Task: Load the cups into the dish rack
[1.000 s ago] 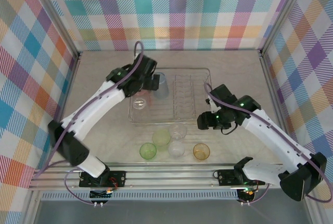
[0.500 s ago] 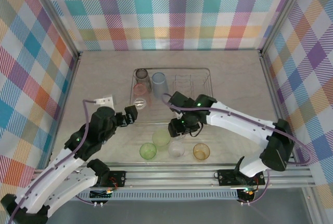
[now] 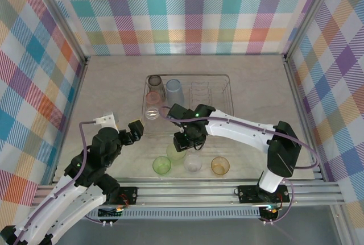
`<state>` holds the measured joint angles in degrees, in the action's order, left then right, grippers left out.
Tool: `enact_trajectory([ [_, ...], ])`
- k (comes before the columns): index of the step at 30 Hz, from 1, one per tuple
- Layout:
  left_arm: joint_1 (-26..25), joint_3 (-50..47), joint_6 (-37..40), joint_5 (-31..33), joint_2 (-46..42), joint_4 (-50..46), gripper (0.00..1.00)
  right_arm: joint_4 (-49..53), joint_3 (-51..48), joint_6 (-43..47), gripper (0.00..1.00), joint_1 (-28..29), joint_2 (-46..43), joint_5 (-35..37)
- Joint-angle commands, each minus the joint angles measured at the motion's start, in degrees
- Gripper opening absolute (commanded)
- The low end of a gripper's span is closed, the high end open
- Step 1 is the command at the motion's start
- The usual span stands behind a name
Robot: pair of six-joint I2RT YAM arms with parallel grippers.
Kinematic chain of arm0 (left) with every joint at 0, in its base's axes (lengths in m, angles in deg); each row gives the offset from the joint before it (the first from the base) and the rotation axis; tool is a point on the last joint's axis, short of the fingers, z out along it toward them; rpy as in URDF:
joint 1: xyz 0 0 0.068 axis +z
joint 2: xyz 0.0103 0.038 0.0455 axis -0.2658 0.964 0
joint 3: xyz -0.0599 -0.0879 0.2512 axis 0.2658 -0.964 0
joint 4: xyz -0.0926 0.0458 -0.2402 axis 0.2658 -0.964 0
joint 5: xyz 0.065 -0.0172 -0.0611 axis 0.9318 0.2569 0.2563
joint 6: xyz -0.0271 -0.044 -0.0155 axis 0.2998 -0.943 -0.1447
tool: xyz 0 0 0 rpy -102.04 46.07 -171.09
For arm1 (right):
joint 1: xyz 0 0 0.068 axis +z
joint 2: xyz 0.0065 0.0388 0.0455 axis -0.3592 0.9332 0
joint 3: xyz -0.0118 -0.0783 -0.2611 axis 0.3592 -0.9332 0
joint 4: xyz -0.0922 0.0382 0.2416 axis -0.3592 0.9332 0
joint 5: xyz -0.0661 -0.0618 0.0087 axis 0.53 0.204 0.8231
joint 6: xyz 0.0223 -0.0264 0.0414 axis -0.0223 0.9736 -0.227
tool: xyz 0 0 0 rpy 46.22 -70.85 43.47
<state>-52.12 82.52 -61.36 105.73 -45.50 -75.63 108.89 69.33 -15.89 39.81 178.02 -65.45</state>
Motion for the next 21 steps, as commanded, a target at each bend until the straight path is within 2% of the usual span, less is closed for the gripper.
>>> enact_trajectory([
  [1, -0.3, -0.5, -1.4, 1.1, -0.7, -0.6, 1.0, 1.1, 2.5, -0.9, 0.43, 0.6, 1.5, 0.8],
  [15, -0.3, -0.6, -2.2, 2.3, -2.2, -2.8, 1.0, 2.7, 5.5, -0.2, 0.2, 1.0, 5.9, 1.5],
  [21, -0.3, -0.8, -2.3, 2.2, -2.3, -2.6, 1.0, 5.1, 6.4, 0.1, 0.12, 1.1, 4.7, 4.6],
])
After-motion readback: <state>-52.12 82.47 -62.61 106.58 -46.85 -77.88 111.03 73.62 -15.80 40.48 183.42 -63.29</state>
